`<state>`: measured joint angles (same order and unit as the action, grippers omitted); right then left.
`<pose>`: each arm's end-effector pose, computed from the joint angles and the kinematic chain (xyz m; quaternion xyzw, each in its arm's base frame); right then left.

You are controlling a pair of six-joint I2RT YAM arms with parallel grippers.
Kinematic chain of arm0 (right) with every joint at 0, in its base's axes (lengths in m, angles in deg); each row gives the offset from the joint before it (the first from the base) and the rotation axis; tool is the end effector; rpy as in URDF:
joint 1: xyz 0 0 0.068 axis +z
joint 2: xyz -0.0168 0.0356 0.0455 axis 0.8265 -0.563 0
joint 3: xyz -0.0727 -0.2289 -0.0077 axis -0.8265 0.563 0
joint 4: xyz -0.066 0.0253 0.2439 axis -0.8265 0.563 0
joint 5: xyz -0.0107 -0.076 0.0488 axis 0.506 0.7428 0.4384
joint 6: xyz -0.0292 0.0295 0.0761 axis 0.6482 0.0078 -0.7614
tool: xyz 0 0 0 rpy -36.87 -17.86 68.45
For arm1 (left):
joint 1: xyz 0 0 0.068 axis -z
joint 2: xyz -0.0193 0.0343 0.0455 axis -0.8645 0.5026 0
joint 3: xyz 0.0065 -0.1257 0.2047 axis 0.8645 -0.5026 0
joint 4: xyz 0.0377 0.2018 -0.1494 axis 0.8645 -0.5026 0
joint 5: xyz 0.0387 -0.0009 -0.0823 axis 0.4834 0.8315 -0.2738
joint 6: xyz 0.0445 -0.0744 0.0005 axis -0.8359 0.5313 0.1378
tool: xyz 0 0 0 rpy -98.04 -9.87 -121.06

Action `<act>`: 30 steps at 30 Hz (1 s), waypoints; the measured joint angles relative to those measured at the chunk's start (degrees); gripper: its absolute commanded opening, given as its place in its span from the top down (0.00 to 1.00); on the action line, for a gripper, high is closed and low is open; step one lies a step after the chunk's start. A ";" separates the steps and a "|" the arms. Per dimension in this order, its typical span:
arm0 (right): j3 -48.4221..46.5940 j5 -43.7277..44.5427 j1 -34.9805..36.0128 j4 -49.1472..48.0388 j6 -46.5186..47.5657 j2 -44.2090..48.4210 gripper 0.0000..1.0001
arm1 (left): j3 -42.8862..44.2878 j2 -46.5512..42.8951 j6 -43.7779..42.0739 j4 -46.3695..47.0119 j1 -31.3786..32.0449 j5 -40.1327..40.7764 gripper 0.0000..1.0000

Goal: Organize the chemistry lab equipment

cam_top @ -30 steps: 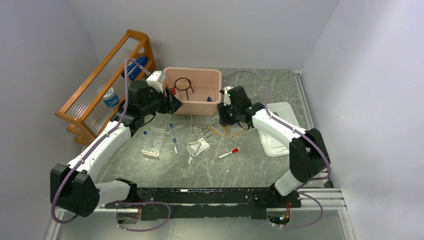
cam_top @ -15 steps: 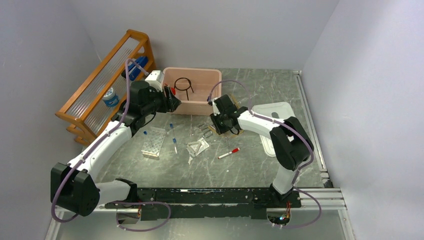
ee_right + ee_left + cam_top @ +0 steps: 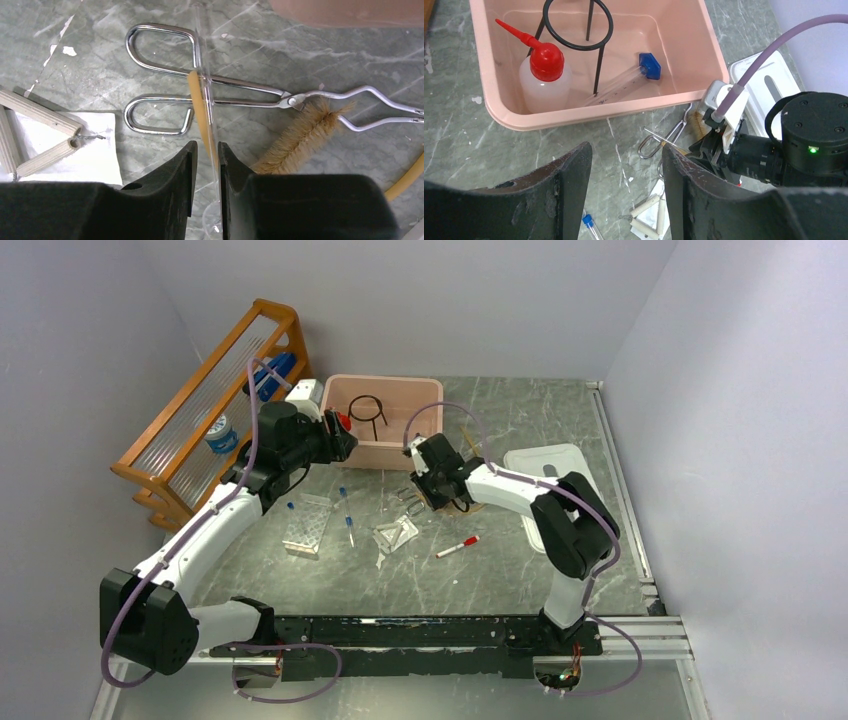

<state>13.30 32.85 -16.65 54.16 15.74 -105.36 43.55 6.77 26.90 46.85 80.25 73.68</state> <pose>0.2938 0.2374 0.1086 -0.3300 0.8997 0.0862 0.2723 0.2985 -0.1226 0.2685 0.0364 0.8284 -0.2506 0.4997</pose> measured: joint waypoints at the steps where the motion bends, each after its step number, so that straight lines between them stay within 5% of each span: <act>1: 0.04 0.11 0.28 -0.04 0.33 0.00 0.75 | 0.00 0.00 0.00 0.00 0.00 0.11 0.42; 9: 2.16 0.79 1.53 -0.55 1.90 1.22 0.78 | 0.00 -0.33 -0.02 -0.07 0.00 0.44 0.42; 14: 3.78 1.11 1.75 0.72 2.23 1.46 0.71 | -0.35 -1.49 -0.02 -0.07 0.00 0.57 0.42; 22: 3.58 3.45 3.10 1.49 2.54 1.44 0.92 | -0.96 -2.43 -0.04 -0.59 0.00 1.49 0.42; 30: 2.47 2.82 3.15 4.72 2.73 5.97 0.94 | -0.96 -3.04 -0.02 -0.94 0.00 2.49 0.42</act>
<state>15.77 35.67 -13.50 58.88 18.47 -99.39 42.59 3.73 26.88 45.91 80.25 76.18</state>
